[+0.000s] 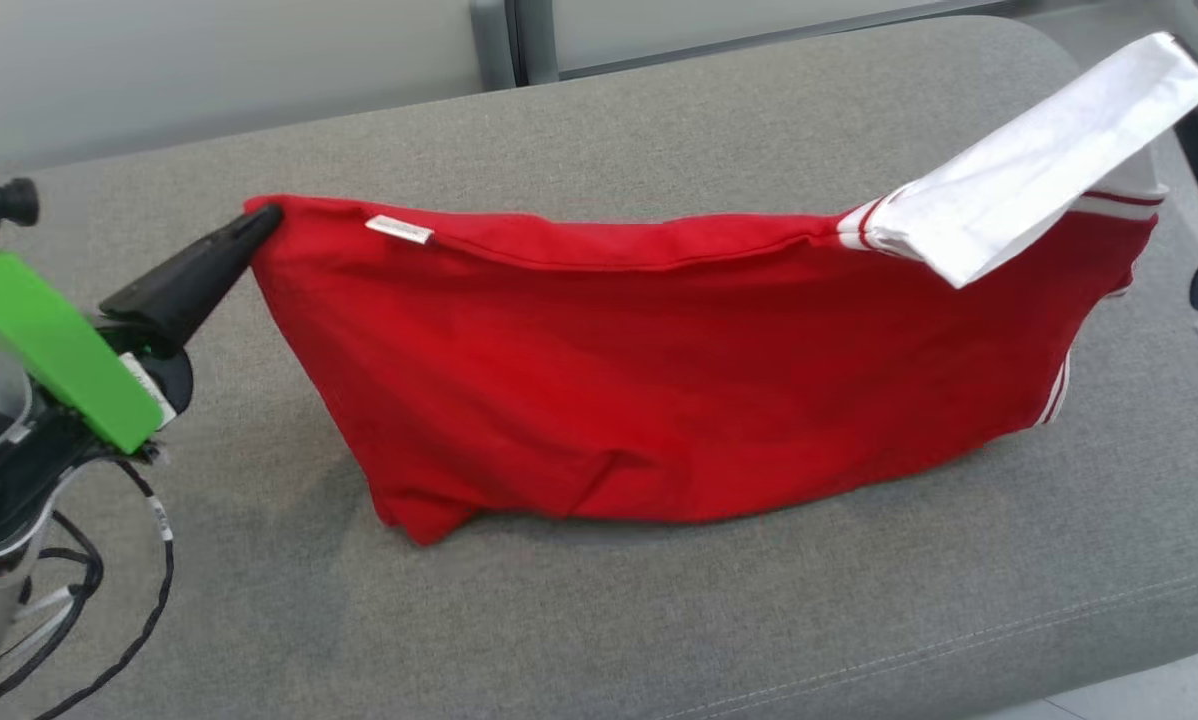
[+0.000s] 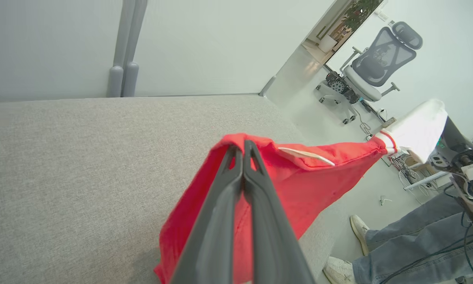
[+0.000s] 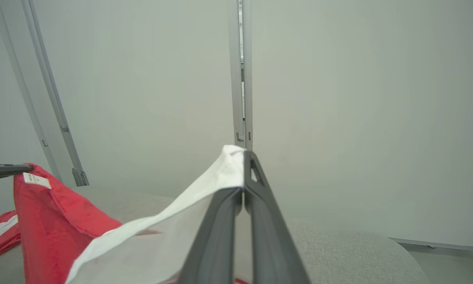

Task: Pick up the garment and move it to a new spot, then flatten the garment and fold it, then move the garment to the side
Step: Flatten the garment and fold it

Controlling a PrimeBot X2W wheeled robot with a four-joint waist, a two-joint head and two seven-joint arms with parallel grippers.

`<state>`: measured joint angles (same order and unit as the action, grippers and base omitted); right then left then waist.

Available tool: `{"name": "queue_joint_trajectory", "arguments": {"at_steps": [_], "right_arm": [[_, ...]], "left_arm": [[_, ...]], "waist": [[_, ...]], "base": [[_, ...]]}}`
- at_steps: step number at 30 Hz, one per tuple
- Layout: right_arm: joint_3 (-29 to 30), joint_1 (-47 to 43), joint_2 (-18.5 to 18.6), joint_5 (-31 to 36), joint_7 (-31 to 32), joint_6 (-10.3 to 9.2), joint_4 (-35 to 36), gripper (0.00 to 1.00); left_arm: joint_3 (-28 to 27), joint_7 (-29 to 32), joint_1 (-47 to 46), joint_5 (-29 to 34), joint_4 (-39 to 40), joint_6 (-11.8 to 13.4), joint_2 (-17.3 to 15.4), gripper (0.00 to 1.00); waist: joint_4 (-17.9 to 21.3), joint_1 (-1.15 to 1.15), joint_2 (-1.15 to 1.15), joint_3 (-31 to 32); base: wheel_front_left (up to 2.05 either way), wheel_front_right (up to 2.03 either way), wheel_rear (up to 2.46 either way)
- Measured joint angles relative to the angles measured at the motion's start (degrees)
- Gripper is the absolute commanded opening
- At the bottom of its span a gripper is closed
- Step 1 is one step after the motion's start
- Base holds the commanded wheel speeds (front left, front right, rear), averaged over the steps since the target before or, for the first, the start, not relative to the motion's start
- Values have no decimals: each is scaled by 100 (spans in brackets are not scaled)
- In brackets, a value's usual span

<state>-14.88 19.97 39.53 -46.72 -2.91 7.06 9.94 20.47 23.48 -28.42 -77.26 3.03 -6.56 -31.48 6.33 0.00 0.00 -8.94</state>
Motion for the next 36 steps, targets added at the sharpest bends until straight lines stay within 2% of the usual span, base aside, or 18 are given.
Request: {"name": "queue_joint_trajectory", "arguments": {"at_steps": [9, 11, 12, 15, 16, 17, 20, 25, 28, 30, 32, 34, 36], "right_arm": [[1158, -533, 625, -1239, 269, 0, 1301, 0], [1418, -656, 773, -1515, 363, -1, 1617, 0], [1418, -656, 773, -1515, 363, -1, 1617, 0], [1836, -767, 965, -1828, 478, -26, 1956, 0], [2115, -767, 1020, -2043, 545, -131, 2085, 0], [2115, -767, 1020, -2043, 545, -131, 2085, 0], [2408, -766, 1151, -2237, 698, -271, 2078, 0], [2100, -705, 998, -2441, 898, -405, 1663, 0], [1499, -443, 760, -2441, 1038, -476, 1363, 0], [1092, -114, 557, -2438, 1128, -617, 1162, 0], [822, 415, 219, -2439, 1154, -860, 943, 0], [645, 1199, -143, -2349, 1147, -1239, 693, 0], [593, 2153, -379, -1984, 1034, -1581, 494, 0]], "left_arm": [[-688, 74, 354, -556, 1768, 8, -488, 0], [-812, 132, 452, -730, 2256, 114, -602, 0], [-812, 132, 452, -730, 2256, 114, -602, 0], [-1016, 224, 566, -887, 2825, 325, -769, 0], [-1179, 259, 608, -923, 3137, 535, -867, 0], [-1179, 259, 608, -923, 3137, 535, -867, 0], [-1374, 374, 606, -945, 3419, 873, -1081, 0], [-1280, 631, 499, -1027, 2934, 1291, -1212, 0], [-1011, 773, 300, -1003, 2292, 1326, -1204, 0], [-698, 886, 92, -889, 1866, 1340, -1160, 0], [-423, 895, -249, -450, 1419, 1340, -1100, 0], [-242, 848, -747, 131, 973, 1340, -1067, 0], [-224, 613, -1369, 783, 611, 1340, -1023, 0]], "waist": [[168, 0, 0, 249], [209, 0, 0, 254], [209, 0, 0, 254], [237, 0, 0, 190], [243, 0, 0, 118], [243, 0, 0, 118], [240, 0, 0, -29], [188, 0, 0, -352], [122, 0, 0, -563], [65, 0, 0, -707], [-4, 0, 0, -849], [-83, 0, 0, -996], [-164, 0, 0, -1145]], "base": [[0, 0, 0], [0, 0, 0], [0, 0, 0], [0, 0, 0], [0, 0, 0], [0, 0, 0], [0, 0, 0], [0, 0, 0], [0, 0, 0], [0, 0, 0], [0, 0, 0], [0, 0, 0], [0, 0, 0]]}}
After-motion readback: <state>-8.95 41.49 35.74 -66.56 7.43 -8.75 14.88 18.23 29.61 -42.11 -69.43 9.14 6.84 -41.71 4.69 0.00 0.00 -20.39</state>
